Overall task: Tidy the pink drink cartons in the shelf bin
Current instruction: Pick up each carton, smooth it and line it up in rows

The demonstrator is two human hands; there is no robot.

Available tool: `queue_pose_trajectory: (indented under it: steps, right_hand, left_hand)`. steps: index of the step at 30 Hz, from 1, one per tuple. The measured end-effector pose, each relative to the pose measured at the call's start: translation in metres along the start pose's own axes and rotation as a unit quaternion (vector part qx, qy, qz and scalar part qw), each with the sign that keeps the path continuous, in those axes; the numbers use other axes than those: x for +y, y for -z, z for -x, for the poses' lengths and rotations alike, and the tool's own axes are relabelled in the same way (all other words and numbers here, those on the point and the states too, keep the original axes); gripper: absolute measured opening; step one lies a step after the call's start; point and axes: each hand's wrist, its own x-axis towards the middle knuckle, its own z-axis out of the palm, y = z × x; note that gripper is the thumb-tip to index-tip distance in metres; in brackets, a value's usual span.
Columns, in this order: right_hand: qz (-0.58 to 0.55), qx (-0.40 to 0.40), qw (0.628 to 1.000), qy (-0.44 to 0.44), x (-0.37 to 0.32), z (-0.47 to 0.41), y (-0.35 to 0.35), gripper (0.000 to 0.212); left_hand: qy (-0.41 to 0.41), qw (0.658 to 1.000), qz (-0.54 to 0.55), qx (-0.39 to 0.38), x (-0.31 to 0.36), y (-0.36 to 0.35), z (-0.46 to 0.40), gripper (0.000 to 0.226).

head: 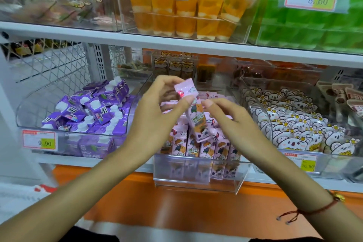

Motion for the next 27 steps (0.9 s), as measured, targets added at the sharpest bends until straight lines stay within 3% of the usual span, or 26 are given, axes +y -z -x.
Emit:
queue_pose_trajectory:
  steps: [6,11,17,22,27]
  right_hand:
    - [-0.108,-0.038,0.992,-0.049,-0.001,0.001,-0.011,0.026]
    - [-0.282,-0.020,0.945,-0.165,0.006,0.001,-0.013,0.021]
    - [-0.305,0.010,0.939,-0.155,0.006,0.001,-0.012,0.023]
    - [-0.274,0.031,0.951,-0.141,0.005,0.001,-0.013,0.029]
    - [-0.288,0.022,0.950,-0.114,0.002,0.000,-0.005,0.045]
  left_hand:
    - [0.109,0.987,0.114,0.015,-0.005,-0.006,0.000,0.034]
    - [0.090,0.994,0.054,-0.008,-0.012,-0.011,0.005,0.025]
    - [0.073,0.997,0.004,-0.035,-0.016,-0.016,0.011,0.028]
    - [0.030,0.992,-0.117,-0.032,-0.017,-0.014,0.013,0.042]
    - [0.029,0.992,-0.108,-0.055,-0.015,-0.007,0.009,0.034]
